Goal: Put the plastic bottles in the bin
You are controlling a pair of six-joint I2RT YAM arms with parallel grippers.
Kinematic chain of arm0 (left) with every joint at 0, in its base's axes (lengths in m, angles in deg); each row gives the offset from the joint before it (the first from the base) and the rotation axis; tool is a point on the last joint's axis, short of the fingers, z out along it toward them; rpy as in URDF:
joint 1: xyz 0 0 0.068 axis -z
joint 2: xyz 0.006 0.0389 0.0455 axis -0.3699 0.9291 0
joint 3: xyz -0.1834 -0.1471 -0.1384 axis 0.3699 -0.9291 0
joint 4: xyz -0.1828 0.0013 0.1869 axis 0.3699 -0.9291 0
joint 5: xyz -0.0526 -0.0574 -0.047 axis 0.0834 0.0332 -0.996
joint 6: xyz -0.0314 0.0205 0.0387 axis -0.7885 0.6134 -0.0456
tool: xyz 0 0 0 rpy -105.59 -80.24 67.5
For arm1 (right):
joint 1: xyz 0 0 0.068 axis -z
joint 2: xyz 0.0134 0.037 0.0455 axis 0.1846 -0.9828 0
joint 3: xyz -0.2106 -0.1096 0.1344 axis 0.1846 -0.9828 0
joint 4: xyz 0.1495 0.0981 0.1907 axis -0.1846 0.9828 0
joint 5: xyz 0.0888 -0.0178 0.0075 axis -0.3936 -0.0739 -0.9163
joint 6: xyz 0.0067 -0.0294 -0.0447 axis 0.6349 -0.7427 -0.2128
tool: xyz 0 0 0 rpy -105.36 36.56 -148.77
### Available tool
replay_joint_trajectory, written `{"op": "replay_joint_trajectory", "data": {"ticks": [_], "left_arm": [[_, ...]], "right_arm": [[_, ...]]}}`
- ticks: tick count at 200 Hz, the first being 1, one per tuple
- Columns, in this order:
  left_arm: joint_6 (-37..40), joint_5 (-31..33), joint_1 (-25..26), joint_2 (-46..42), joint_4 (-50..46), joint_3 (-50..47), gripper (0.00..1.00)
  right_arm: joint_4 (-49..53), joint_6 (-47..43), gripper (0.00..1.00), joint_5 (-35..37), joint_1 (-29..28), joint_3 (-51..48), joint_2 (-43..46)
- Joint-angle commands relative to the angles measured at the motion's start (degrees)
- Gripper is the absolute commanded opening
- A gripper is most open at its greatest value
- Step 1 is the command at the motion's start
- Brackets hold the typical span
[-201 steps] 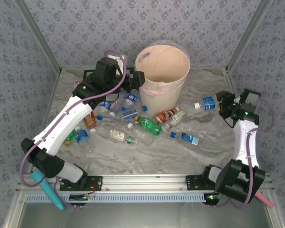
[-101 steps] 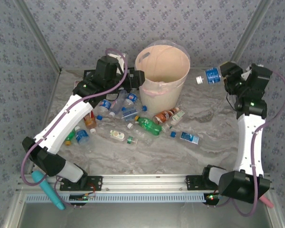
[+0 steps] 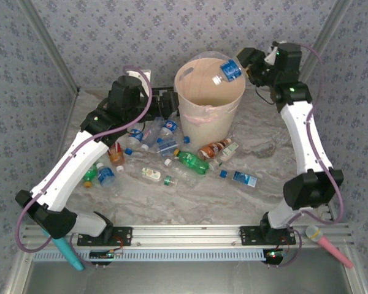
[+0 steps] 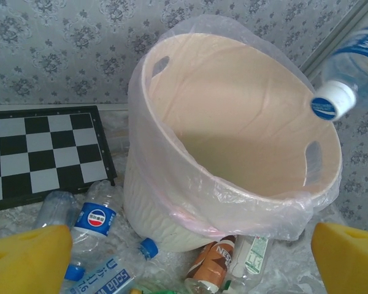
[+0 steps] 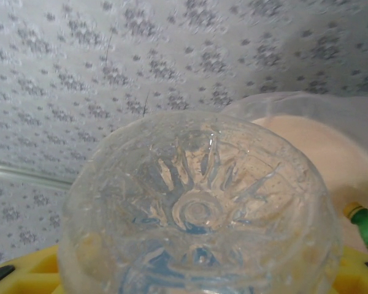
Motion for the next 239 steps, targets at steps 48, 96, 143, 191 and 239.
{"op": "replay_joint_trajectory", "data": {"ticks": [48,96,143,191,239], "left_arm": [[0.53,2.48,0.40,-4.15,-0.87,-2.75,1.00],[1.17,3.18,0.40,-4.75,-1.73,-2.79,1.00],[2.75,3.05,0.40,-4.31,-1.80,-2.49,1.00],[3.05,2.51,0.39,-5.06,-2.14,-3.34,1.00],[9.13,1.07,0.40,-5.97,-2.81,-3.89,1.00]], "right_arm": [[5.07,-2.53,0.55,0.39,-4.51,7.92,-7.74],[5.46,-2.85,0.63,1.10,-5.38,8.65,-8.12],[7.01,-4.04,1.00,1.66,-5.22,8.31,-5.29],[8.65,-6.54,1.00,2.63,-4.01,4.29,0.51],[14.79,-13.34,1.00,8.58,-2.46,-5.92,10.34]]}}
